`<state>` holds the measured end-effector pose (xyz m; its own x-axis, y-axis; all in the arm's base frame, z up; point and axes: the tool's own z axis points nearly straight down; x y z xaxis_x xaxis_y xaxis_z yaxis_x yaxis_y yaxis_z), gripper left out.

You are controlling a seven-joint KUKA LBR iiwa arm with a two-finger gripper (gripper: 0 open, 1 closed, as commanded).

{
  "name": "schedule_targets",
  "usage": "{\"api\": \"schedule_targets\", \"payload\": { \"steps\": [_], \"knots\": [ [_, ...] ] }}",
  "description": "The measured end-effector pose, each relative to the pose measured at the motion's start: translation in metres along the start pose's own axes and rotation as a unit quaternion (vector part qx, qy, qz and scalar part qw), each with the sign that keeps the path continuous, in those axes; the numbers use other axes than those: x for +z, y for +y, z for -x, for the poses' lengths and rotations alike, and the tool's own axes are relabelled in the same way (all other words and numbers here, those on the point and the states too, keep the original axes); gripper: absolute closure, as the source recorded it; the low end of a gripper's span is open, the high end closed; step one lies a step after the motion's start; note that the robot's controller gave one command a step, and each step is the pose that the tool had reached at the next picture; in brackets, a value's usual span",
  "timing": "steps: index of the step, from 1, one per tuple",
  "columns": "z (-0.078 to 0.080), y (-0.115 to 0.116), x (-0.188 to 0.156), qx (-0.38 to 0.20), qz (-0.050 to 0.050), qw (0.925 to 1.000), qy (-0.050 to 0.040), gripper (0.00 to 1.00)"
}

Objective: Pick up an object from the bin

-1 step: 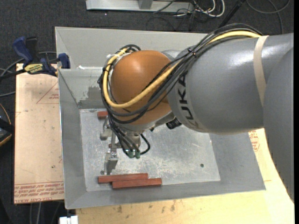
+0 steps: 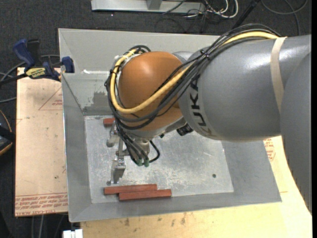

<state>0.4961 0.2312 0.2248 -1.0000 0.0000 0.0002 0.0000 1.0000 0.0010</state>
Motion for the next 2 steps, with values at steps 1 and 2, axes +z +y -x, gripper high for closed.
{"api": "schedule_targets", "payload": {
  "steps": [1, 2],
  "knots": [
    [-0.006, -0.039, 0.084, -0.016, 0.001, 0.9999, -0.0018, 0.0],
    [-0.008, -0.056, 0.101, -0.014, -0.001, 0.9999, 0.002, 0.0]
  ]
}}
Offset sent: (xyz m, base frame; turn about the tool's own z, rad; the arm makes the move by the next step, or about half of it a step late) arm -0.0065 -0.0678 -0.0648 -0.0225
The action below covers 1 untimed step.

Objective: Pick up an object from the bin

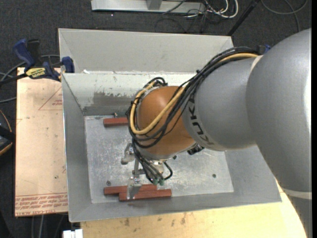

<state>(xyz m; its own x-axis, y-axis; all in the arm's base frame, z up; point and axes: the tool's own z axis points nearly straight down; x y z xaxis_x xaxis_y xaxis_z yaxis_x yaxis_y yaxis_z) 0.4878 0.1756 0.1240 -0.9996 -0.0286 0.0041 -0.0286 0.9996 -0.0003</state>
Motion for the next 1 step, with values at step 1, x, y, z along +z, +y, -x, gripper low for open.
{"api": "schedule_targets", "payload": {
  "steps": [1],
  "knots": [
    [-0.0082, -0.0273, -0.0114, -0.087, 0.0, 0.9962, -0.0014, 0.0]
  ]
}}
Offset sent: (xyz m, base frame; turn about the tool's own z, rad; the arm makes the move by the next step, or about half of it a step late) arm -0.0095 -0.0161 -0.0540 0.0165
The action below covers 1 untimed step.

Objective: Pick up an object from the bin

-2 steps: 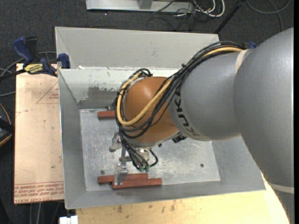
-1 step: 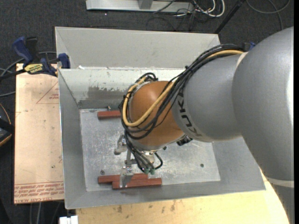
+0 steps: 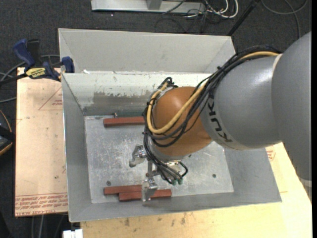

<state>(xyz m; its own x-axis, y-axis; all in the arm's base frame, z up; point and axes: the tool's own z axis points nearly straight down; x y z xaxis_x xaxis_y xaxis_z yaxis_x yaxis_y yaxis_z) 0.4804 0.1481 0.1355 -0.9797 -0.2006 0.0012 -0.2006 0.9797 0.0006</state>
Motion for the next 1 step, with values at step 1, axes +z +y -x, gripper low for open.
{"api": "schedule_targets", "payload": {
  "steps": [1],
  "knots": [
    [0.0061, 0.011, 0.0623, 0.097, 0.002, 0.9953, -0.0095, 0.0]
  ]
}}
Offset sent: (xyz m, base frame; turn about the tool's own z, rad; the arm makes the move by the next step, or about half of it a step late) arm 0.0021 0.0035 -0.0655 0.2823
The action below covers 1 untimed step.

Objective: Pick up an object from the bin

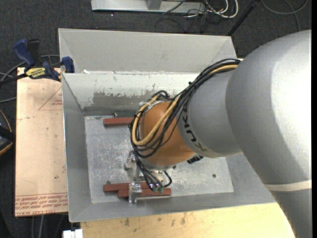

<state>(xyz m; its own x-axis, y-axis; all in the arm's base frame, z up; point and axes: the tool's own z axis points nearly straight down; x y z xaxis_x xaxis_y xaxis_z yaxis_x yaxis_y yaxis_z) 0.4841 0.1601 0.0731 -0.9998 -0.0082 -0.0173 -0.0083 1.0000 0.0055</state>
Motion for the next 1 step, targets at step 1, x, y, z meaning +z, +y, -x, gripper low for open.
{"api": "schedule_targets", "payload": {
  "steps": [1],
  "knots": [
    [0.0012, -0.0027, -0.0028, 0.041, 0.002, 0.9991, 0.0047, 1.0]
  ]
}}
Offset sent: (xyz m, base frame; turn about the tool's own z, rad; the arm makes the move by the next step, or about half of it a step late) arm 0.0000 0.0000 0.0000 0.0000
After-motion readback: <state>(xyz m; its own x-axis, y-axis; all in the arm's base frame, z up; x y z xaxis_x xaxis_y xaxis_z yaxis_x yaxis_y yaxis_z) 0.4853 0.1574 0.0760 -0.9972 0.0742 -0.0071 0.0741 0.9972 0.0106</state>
